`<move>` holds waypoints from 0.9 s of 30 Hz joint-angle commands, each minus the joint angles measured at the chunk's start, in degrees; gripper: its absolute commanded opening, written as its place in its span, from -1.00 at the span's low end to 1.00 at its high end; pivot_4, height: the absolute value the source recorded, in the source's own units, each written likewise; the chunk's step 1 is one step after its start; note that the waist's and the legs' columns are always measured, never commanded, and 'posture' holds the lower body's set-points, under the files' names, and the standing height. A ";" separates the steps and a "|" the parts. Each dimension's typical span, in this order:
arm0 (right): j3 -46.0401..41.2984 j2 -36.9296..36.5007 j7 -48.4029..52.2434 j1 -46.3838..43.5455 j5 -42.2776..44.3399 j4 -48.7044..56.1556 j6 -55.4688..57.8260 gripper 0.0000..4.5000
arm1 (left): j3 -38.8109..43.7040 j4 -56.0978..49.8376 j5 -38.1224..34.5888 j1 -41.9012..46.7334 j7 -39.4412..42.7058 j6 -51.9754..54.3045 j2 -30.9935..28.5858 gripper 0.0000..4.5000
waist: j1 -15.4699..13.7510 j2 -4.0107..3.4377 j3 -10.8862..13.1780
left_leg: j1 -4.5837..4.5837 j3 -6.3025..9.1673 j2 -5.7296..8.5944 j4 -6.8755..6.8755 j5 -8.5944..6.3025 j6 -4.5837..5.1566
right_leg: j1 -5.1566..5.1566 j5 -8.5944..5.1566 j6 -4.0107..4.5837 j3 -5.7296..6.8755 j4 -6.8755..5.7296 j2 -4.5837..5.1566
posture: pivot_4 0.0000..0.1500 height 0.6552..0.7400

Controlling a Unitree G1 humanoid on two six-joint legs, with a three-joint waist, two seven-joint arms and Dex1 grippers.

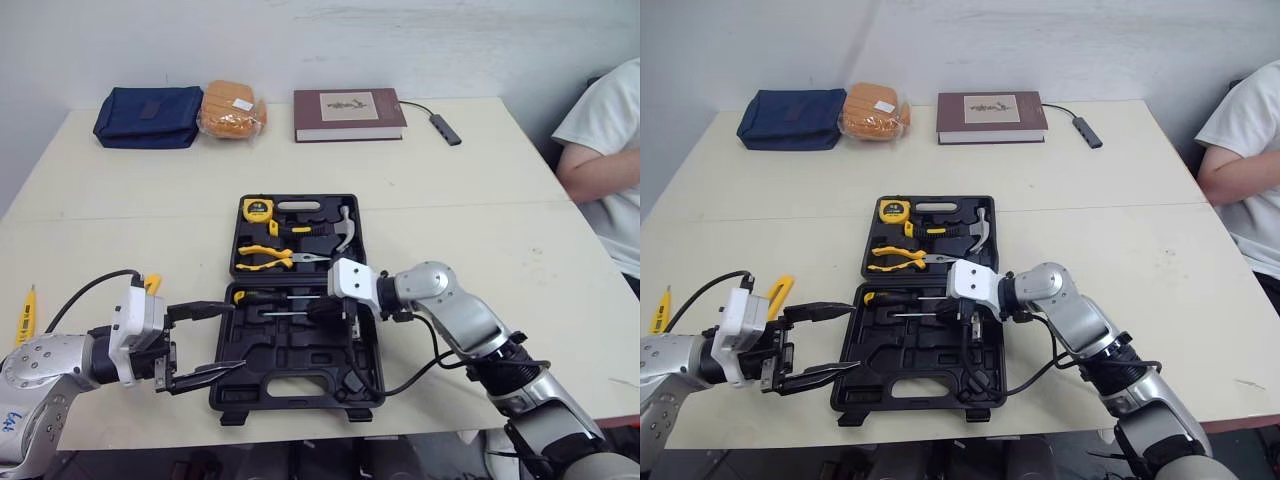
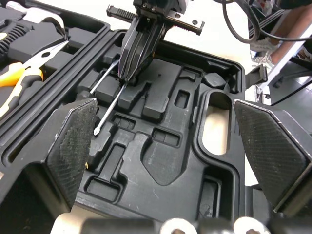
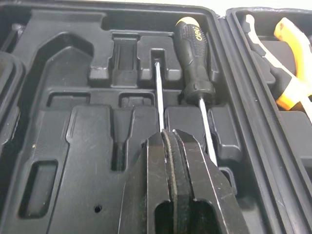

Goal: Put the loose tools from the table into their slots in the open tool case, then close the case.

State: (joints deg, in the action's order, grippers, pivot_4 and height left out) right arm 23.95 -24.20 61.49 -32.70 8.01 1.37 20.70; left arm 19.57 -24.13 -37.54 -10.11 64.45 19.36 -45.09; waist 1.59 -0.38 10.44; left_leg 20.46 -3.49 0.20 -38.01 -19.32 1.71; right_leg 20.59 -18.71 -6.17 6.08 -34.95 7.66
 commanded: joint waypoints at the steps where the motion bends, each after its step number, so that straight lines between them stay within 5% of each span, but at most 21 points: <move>1: -6.75 -0.84 2.10 1.93 4.95 0.15 -6.86 -0.99 | 0.59 -0.23 0.91 -0.84 -1.03 -2.30 1.29 1.00 | -0.03 -0.04 0.07 | 0.09 -0.01 0.01 0.00 0.07 0.13 | 0.06 0.00 0.00 0.00 0.01 0.00 | 1.00 1.00; 6: -19.38 -4.42 9.11 6.65 16.99 4.68 -13.82 -0.99 | 3.03 1.06 2.14 -2.49 -3.14 -4.80 3.13 1.00 | -0.06 -0.07 0.16 | 0.53 0.02 0.02 -0.02 0.11 0.31 | 0.32 0.03 -0.05 0.09 0.01 -0.03 | 1.00 1.00; 10: -27.17 -10.94 11.15 10.69 25.06 8.03 -6.85 -0.99 | 7.94 3.78 2.62 -3.08 -5.19 -6.57 3.48 1.00 | -0.18 -0.01 0.20 | 0.77 0.05 0.02 -0.03 0.14 0.36 | 0.48 0.03 -0.06 0.18 0.01 -0.06 | 1.00 1.00; 15: -39.00 -18.01 9.76 20.16 19.67 4.57 -18.60 -0.25 | 18.25 12.36 2.31 -5.02 -8.37 -9.78 4.82 1.00 | -0.26 0.03 0.24 | 0.75 0.02 0.01 -0.02 0.13 0.40 | 0.39 0.04 -0.08 0.20 0.16 -0.06 | 1.00 1.00; 21: -54.72 -23.47 6.41 30.44 17.16 -5.67 -26.88 0.98 | 32.12 25.79 2.70 -8.10 -12.44 -13.71 5.02 1.00 | -0.20 0.10 0.29 | 0.69 -0.05 0.01 -0.03 0.12 0.42 | 0.41 0.07 -0.14 0.15 0.30 -0.04 | 1.00 1.00; 27: -64.73 -25.67 0.78 33.92 13.91 -22.98 -40.02 0.98 | 41.44 37.85 3.50 -10.82 -18.87 -18.01 5.18 1.00 | -0.16 0.12 0.30 | 0.66 -0.09 0.00 -0.01 -0.02 0.40 | 0.42 0.07 -0.14 0.07 0.37 0.02 | 1.00 1.00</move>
State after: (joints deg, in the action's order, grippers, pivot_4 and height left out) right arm -37.20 -48.61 64.33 0.94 22.40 -18.45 -15.22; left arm 57.31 11.44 -34.49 -19.94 47.17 3.56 -39.40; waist 1.42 -0.26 10.74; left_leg 21.12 -3.58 0.21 -38.02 -19.42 1.99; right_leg 21.03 -18.64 -6.31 6.13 -34.58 7.71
